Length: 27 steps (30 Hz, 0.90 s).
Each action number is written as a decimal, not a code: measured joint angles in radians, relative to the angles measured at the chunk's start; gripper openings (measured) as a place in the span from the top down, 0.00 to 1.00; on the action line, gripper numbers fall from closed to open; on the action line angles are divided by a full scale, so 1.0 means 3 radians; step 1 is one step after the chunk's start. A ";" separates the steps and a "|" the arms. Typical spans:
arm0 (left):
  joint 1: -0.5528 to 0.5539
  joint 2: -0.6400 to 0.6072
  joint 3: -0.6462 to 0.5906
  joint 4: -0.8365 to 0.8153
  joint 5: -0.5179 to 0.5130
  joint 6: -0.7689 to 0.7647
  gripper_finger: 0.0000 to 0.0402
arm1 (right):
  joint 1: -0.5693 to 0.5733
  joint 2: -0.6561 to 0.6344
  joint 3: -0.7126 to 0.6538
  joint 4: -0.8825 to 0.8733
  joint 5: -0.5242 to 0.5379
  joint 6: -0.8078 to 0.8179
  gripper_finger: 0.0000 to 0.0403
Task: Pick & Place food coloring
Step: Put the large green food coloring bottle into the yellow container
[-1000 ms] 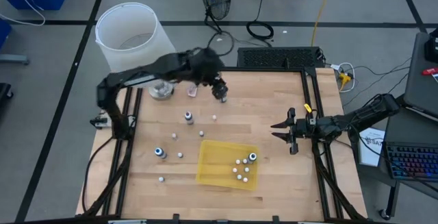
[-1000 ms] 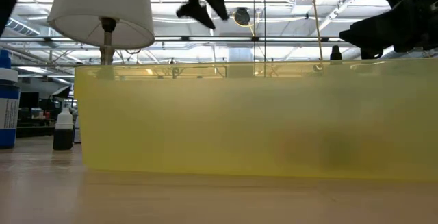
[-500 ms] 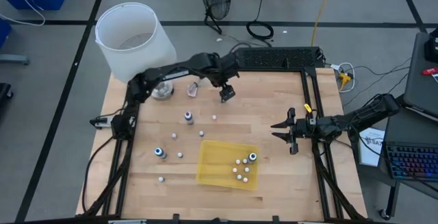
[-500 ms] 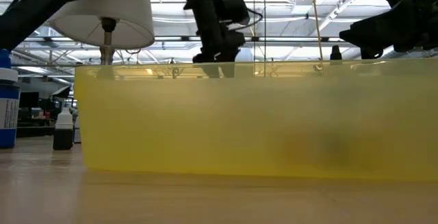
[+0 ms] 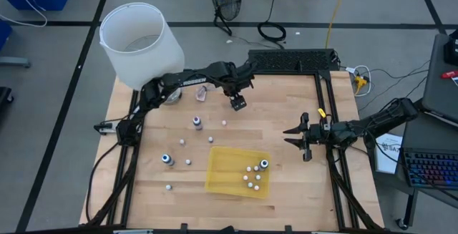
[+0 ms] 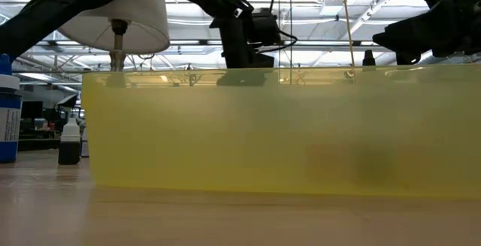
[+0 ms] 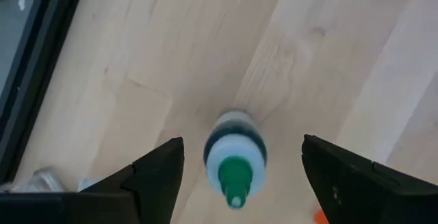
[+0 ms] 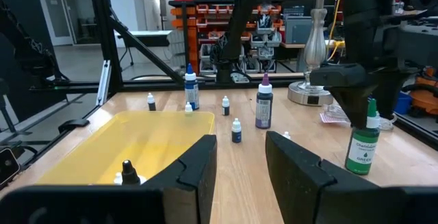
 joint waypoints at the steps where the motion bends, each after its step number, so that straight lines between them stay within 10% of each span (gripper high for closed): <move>1: -0.0001 0.0000 0.0000 0.0018 0.0000 0.0003 0.27 | 0.0001 0.0001 0.0000 0.0000 -0.0001 0.0000 0.72; 27: -0.0014 0.0172 -0.0028 -0.0075 -0.0104 -0.0042 0.36 | 0.0001 0.0000 0.0000 -0.0013 0.0000 0.0000 0.72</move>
